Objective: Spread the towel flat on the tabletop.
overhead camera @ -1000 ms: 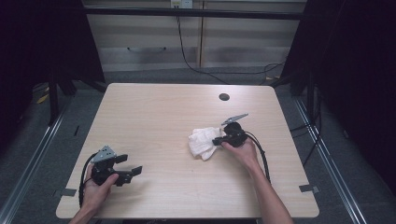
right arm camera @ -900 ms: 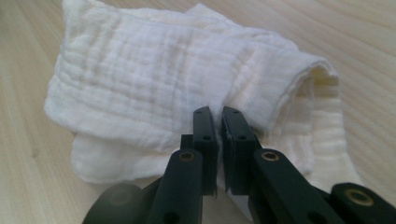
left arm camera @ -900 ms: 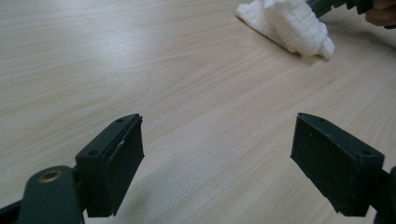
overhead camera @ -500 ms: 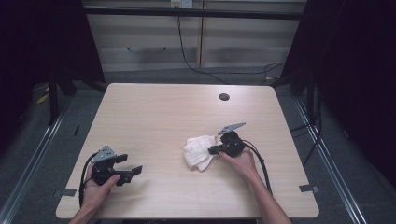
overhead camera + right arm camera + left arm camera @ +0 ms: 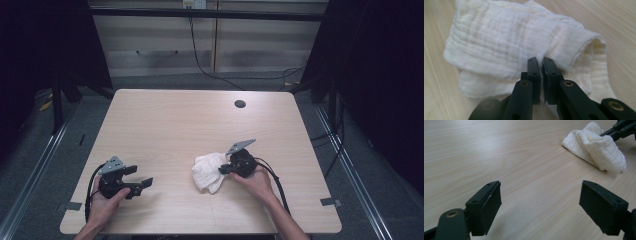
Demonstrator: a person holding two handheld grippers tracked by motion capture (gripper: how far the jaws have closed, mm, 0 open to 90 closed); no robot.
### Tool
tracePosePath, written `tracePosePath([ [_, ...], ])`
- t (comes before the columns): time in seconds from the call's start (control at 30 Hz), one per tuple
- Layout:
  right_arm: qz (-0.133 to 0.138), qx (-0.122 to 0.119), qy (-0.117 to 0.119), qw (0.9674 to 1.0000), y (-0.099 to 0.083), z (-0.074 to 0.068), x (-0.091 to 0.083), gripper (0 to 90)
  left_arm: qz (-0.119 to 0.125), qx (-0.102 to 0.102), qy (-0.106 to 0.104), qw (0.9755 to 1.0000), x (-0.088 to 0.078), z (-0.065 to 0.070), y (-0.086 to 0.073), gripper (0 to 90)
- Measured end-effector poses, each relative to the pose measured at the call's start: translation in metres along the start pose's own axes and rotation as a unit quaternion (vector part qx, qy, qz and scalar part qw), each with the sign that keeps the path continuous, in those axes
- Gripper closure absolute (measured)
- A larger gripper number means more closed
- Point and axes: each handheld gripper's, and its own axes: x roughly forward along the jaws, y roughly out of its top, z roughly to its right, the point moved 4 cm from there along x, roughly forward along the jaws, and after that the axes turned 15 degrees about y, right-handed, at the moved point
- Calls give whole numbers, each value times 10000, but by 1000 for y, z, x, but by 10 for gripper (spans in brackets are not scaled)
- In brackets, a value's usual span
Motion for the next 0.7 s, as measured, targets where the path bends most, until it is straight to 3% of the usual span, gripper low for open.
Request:
tracePosePath([
  [0.47,154,113,513,9985,-6,-27,11,849,5,74,-29,10000,2,5,2,180],
  [0.57,131,64,489,9987,-6,-31,13,841,12,71,-38,10000,2,6,2,181],
  [0.7,68,-7,460,9989,-2,-36,12,724,93,4,-76,9999,-2,9,5,196],
])
